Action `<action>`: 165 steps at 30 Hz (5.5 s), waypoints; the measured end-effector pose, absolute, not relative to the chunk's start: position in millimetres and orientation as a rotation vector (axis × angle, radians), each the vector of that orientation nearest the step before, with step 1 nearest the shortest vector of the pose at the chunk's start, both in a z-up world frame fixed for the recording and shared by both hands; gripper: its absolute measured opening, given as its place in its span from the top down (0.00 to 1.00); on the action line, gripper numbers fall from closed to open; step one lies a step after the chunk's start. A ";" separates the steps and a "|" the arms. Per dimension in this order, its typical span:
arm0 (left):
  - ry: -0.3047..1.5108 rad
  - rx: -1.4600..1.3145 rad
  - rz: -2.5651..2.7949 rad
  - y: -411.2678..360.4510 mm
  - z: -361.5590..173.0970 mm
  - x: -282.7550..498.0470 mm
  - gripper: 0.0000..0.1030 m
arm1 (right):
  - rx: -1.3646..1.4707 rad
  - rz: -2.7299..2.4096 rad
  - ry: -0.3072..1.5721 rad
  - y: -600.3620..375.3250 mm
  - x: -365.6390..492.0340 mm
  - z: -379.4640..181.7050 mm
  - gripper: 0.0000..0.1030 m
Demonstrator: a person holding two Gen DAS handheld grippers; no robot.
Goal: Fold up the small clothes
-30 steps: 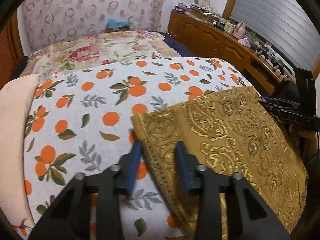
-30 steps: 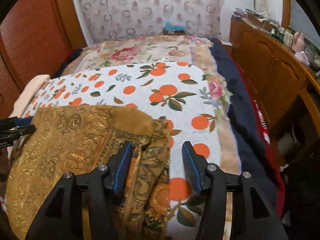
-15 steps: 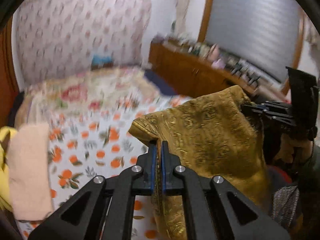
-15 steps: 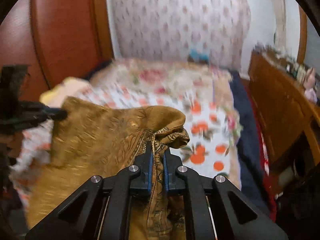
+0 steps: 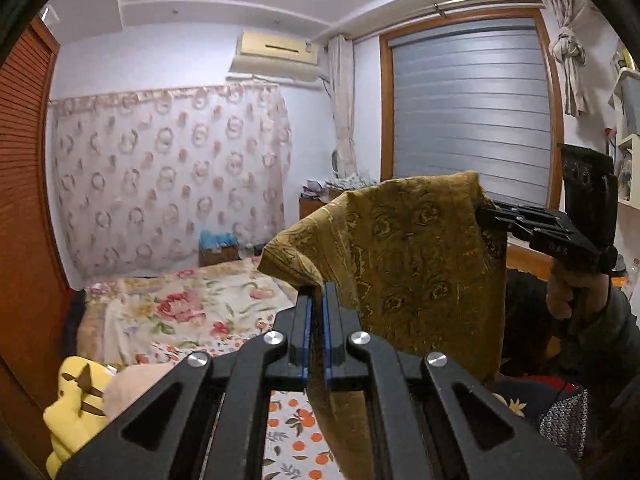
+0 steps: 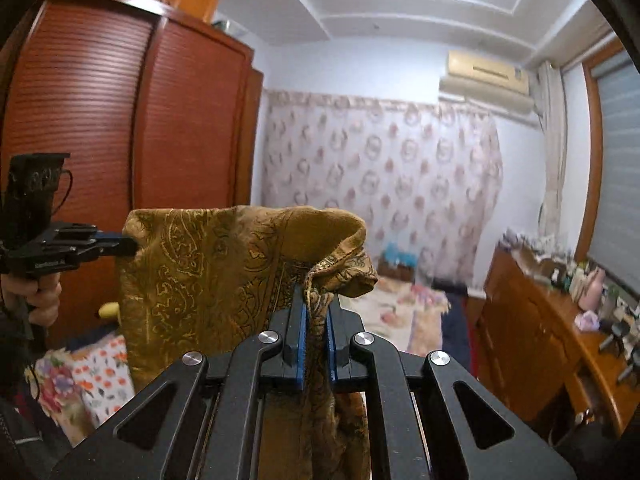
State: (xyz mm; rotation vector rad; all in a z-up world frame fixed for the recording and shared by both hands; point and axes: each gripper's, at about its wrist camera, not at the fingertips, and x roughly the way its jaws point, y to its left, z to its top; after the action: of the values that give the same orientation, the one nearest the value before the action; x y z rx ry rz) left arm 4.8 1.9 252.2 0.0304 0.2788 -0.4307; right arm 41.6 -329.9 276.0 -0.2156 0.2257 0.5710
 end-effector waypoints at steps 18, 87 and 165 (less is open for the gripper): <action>0.368 0.044 -0.224 60.9 190.3 91.9 0.96 | -0.205 0.687 0.322 -289.4 68.7 234.6 0.95; 0.795 -0.106 -0.225 53.5 -65.4 19.5 0.48 | -0.081 0.486 0.847 -275.8 82.6 -60.4 0.44; 0.653 -0.165 -0.209 92.1 24.9 234.6 0.57 | -0.222 0.603 0.782 -233.4 286.8 -12.5 0.53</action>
State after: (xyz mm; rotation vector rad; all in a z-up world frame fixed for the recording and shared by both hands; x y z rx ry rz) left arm 234.6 92.1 24.9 -0.1646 0.6526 -0.2094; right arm 286.8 -233.4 -12.5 -0.2215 0.7817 0.6030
